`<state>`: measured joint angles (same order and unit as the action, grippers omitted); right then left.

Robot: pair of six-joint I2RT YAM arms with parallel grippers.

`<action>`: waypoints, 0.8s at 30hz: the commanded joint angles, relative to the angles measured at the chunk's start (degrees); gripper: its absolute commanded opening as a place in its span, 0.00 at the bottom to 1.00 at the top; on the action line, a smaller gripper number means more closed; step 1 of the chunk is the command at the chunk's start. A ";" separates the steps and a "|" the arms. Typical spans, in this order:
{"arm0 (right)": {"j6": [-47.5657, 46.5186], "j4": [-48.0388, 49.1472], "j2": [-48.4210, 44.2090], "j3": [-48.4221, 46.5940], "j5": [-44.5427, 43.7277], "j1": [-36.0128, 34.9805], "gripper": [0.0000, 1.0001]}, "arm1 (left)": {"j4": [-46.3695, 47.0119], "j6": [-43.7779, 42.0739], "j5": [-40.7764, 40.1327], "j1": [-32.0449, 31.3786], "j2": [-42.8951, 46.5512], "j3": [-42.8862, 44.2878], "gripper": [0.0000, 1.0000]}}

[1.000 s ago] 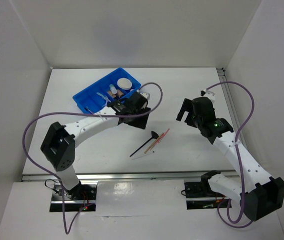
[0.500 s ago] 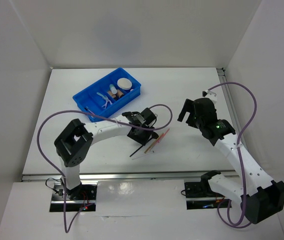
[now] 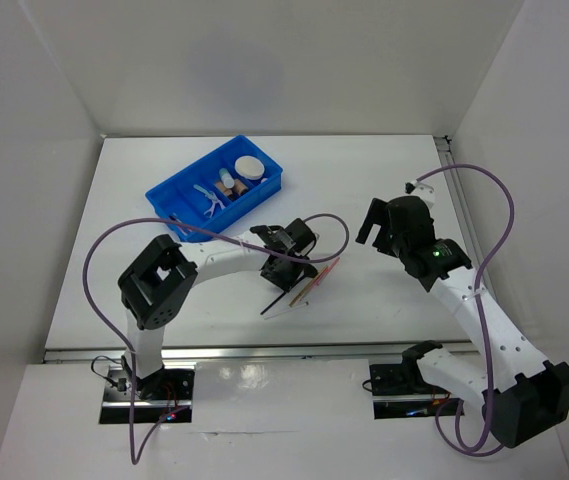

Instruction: Organize the makeup

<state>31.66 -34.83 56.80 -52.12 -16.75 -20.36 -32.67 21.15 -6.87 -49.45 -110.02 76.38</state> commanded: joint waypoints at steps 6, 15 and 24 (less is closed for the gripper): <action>-1.43 -0.15 -0.19 -2.63 -1.18 0.23 1.00 | 0.15 0.74 -0.86 -0.29 2.43 -1.14 0.51; -0.29 -3.39 -1.24 -2.73 -1.96 0.23 1.00 | -1.43 1.27 2.13 -0.29 6.92 -0.09 0.55; 1.56 -5.42 -2.39 -0.97 -1.97 0.23 1.00 | 1.38 -0.40 9.68 -0.29 10.88 -3.43 0.61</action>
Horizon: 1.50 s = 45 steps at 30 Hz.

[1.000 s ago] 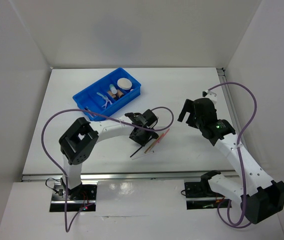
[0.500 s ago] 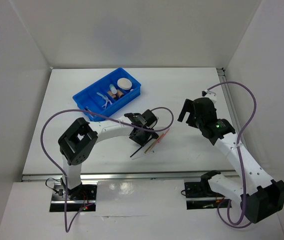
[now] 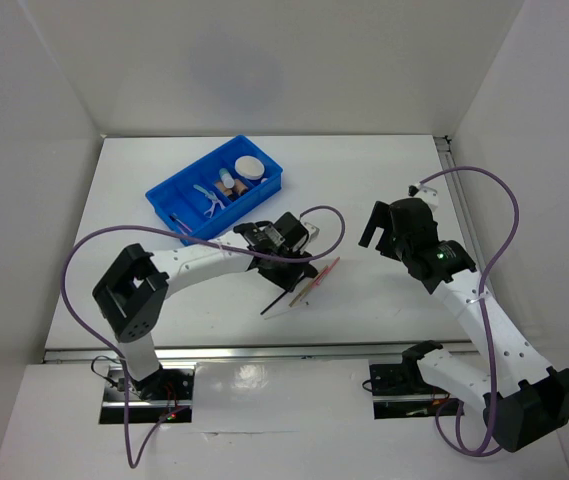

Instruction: Organize the makeup

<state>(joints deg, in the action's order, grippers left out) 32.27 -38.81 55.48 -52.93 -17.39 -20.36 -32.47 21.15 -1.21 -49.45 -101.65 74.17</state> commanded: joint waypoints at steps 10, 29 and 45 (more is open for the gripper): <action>-0.28 -1.45 0.68 -2.44 0.42 0.23 1.00 | 1.18 -1.55 3.86 -1.35 1.46 -2.45 0.64; -1.33 -0.39 -0.46 -0.95 -0.19 0.23 1.00 | 3.73 1.27 -2.48 -0.82 -8.21 -2.19 0.50; -0.81 1.89 -0.46 0.10 -0.72 0.23 1.00 | -2.41 -2.86 -6.25 4.98 -5.32 5.45 0.00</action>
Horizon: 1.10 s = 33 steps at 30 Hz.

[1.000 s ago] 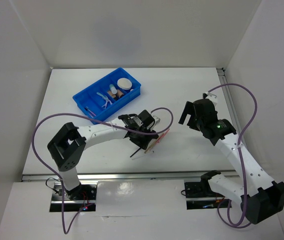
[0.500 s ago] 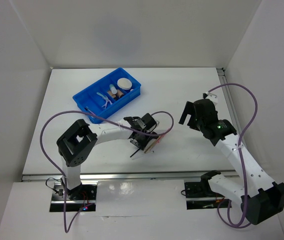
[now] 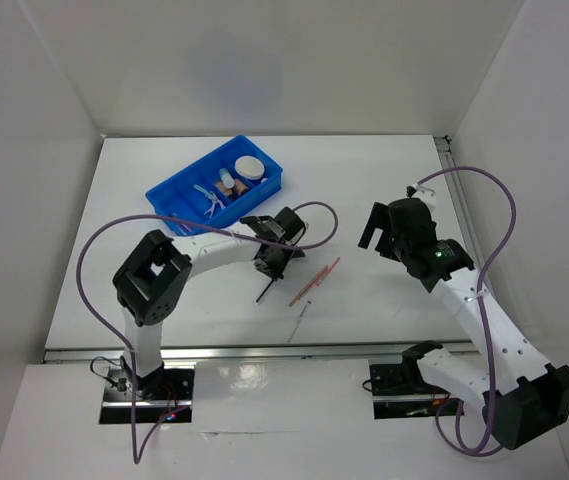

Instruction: Organize the makeup

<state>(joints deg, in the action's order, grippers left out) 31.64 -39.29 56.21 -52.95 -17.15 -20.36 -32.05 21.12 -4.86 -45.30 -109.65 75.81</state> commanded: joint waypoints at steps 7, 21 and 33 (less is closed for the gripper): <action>0.35 4.74 0.48 0.65 -0.34 0.23 1.00 | -7.93 -2.85 -3.31 5.91 7.60 11.19 0.00; 9.04 -0.53 9.72 13.21 29.36 -6.77 0.80 | -11.28 3.05 3.37 22.79 10.94 17.36 0.00; 21.34 4.23 19.10 13.76 25.77 -23.84 0.75 | -9.43 3.05 4.60 23.41 13.67 14.37 0.00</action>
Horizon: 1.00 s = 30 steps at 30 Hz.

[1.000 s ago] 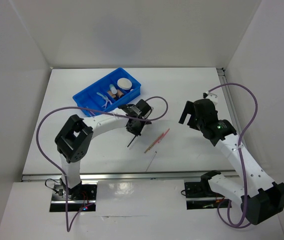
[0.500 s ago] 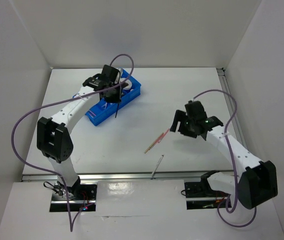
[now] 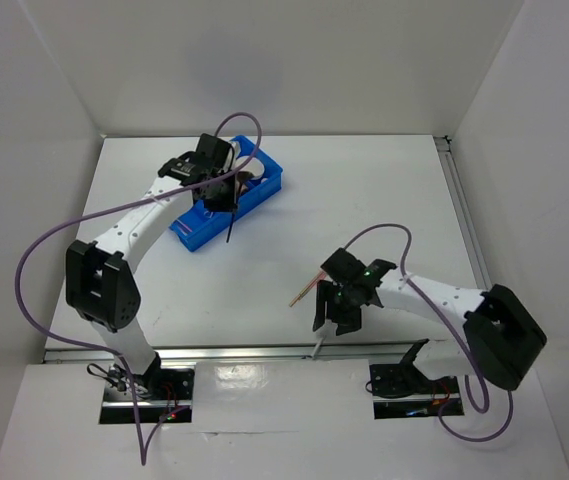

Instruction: Organize the makeup

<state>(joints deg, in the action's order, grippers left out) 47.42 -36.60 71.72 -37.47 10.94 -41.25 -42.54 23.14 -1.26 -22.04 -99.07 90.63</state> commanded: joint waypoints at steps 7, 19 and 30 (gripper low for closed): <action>10.94 -0.76 11.51 -4.27 -9.80 -8.05 0.44 | 1.68 1.03 2.05 0.69 3.71 -2.83 0.00; 9.10 -0.57 15.46 -8.58 -16.29 -7.52 0.00 | -4.65 10.42 -3.49 9.19 2.12 4.64 0.00; 3.22 -7.79 10.81 -22.35 -25.52 -7.52 0.00 | -2.72 23.70 3.01 25.73 -3.05 2.01 0.00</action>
<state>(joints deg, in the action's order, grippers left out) 53.71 -41.69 85.60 -52.71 -8.71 -48.93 -45.87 41.50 -0.69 3.49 -100.05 93.62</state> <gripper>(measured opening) 0.121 0.173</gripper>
